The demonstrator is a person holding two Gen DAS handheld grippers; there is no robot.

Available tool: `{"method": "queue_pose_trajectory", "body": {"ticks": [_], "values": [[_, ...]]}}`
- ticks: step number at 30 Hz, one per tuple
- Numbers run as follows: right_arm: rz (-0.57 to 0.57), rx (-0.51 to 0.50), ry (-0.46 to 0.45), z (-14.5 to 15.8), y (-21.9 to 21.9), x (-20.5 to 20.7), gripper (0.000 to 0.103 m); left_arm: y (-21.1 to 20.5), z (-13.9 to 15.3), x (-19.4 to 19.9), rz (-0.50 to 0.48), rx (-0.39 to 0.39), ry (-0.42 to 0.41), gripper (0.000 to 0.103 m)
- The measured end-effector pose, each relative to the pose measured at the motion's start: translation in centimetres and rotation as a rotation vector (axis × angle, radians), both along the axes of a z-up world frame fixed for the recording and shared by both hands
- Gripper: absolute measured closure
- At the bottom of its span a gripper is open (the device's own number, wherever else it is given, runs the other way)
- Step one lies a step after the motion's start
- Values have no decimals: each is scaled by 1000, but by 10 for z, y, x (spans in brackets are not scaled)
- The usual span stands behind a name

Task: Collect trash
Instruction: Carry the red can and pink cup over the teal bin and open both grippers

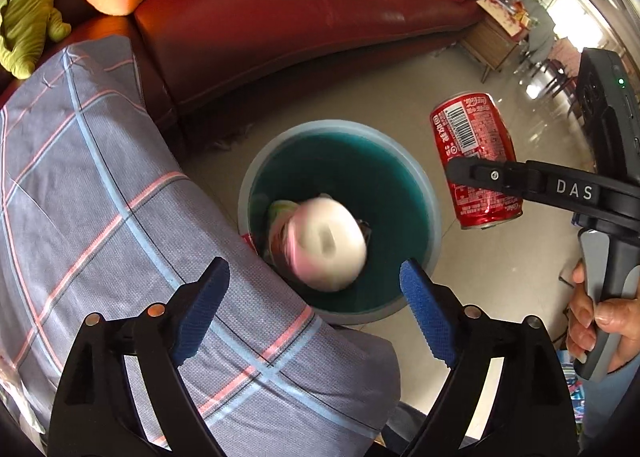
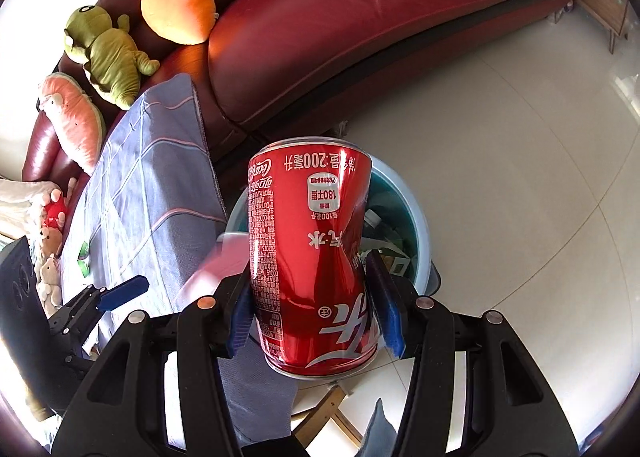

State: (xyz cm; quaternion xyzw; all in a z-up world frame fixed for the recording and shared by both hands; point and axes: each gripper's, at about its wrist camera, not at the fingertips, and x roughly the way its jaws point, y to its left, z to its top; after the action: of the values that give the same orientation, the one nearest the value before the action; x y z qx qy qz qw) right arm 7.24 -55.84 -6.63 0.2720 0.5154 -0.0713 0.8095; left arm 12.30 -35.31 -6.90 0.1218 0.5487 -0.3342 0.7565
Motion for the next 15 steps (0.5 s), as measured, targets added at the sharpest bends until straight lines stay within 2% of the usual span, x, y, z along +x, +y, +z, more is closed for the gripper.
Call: {"method": "queue_pose_trajectory", "body": {"ticks": [10, 14, 15], "values": [[15, 12, 17, -10, 7, 13, 53, 25, -2, 3, 45, -2, 1, 11], [59, 23, 36, -14, 18, 18, 53, 37, -1, 6, 67, -2, 0, 9], [74, 33, 45, -16, 23, 20, 47, 39, 0, 7, 73, -3, 0, 9]]}}
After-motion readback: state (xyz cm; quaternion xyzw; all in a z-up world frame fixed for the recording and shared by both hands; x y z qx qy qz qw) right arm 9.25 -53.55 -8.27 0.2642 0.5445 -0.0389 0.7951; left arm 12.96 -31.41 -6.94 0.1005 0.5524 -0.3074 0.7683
